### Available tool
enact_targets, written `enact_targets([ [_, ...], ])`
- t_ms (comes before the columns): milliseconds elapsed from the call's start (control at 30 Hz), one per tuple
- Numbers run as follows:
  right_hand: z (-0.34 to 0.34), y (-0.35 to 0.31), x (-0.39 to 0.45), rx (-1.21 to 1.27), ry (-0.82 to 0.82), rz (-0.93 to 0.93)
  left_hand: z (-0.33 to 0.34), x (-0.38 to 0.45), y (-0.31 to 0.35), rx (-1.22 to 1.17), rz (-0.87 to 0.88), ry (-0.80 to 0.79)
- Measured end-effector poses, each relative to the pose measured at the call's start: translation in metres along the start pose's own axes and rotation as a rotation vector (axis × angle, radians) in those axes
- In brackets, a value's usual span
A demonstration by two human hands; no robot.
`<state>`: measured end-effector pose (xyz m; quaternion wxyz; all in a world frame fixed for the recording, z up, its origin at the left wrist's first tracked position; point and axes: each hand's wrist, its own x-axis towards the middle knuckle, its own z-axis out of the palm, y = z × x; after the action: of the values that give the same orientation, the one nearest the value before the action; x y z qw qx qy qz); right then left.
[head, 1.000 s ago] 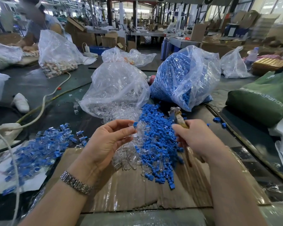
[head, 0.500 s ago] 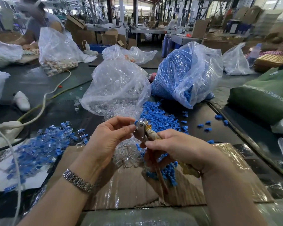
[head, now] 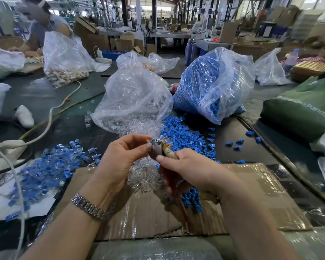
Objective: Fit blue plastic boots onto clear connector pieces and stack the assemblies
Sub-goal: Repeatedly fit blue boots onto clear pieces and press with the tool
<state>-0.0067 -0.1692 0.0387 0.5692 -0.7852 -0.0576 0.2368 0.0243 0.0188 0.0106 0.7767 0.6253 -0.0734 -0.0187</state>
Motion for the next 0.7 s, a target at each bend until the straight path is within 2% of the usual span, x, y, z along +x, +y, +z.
enact_targets([
  [67, -0.006, -0.003, -0.003, 0.035, -0.036, 0.016, -0.004, 0.001, 0.002, 0.022, 0.03, 0.019],
  [133, -0.017, -0.005, -0.009, 0.065, -0.009, 0.01, -0.014, 0.003, 0.003, 0.159, 0.116, 0.117],
  [233, -0.039, -0.005, -0.016, 0.008, 0.245, 0.001, -0.038, 0.006, 0.007, 0.657, 0.257, 0.455],
  [300, -0.051, 0.001, -0.015, -0.201, 0.472, 0.048, -0.053, 0.009, 0.01, 0.997, 0.21, 0.656],
  [333, -0.055, 0.005, -0.012, -0.347, 0.56, 0.098, -0.056, 0.009, 0.01, 1.148, 0.167, 0.702],
  [400, -0.059, 0.014, -0.005, -0.613, 0.655, 0.224, -0.056, 0.009, 0.008, 1.287, 0.184, 0.677],
  [467, -0.057, 0.021, 0.0, -0.77, 0.672, 0.333, -0.05, 0.01, 0.004, 1.249, 0.292, 0.534],
  [533, -0.055, 0.026, 0.004, -0.838, 0.668, 0.389, -0.045, 0.014, -0.005, 1.257, 0.296, 0.387],
  [600, -0.052, 0.029, 0.007, -0.863, 0.67, 0.414, -0.043, 0.021, -0.015, 1.355, 0.214, 0.285],
  [700, -0.049, 0.03, 0.009, -0.874, 0.67, 0.421, -0.042, 0.026, -0.026, 1.48, 0.133, 0.194],
])
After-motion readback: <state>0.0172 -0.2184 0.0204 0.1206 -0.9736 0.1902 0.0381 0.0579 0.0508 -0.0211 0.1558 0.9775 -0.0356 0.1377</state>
